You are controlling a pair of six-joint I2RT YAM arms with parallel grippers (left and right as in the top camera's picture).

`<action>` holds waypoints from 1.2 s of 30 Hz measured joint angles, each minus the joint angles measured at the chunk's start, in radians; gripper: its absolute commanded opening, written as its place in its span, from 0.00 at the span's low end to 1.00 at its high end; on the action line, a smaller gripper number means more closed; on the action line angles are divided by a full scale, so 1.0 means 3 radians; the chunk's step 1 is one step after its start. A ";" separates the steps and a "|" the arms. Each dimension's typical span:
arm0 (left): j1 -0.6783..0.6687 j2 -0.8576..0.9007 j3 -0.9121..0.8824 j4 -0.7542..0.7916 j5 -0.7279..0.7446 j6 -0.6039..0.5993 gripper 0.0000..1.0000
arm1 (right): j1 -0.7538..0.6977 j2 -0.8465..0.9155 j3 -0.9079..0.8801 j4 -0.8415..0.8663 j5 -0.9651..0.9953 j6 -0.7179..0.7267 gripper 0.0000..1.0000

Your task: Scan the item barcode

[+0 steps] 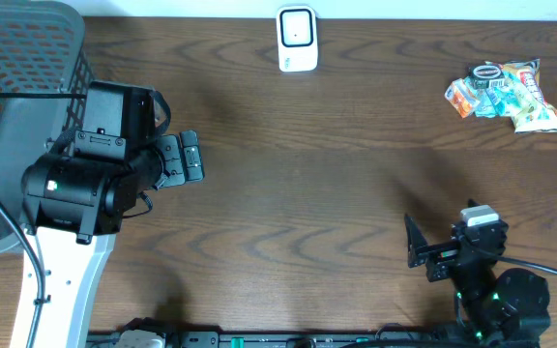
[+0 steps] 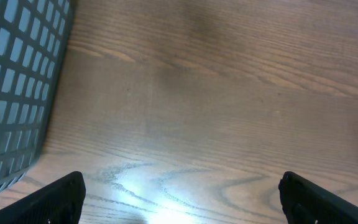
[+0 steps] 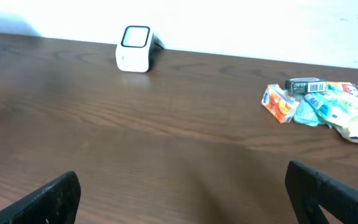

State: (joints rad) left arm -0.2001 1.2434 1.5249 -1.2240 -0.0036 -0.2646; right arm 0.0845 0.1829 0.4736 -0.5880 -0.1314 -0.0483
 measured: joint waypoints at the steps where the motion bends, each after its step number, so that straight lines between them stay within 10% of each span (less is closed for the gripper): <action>1: 0.0000 0.0000 0.0000 0.0000 0.0001 0.0000 0.98 | 0.0000 -0.0032 -0.0057 0.0050 -0.0006 -0.0001 0.99; 36: 0.0000 0.0000 0.0000 0.0000 0.0001 0.0000 0.98 | 0.0000 -0.0567 -0.1460 0.1708 -0.0020 -0.0001 0.99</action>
State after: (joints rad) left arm -0.2001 1.2434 1.5249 -1.2240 -0.0032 -0.2646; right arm 0.0845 0.0128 0.0357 -0.0757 -0.1375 -0.0486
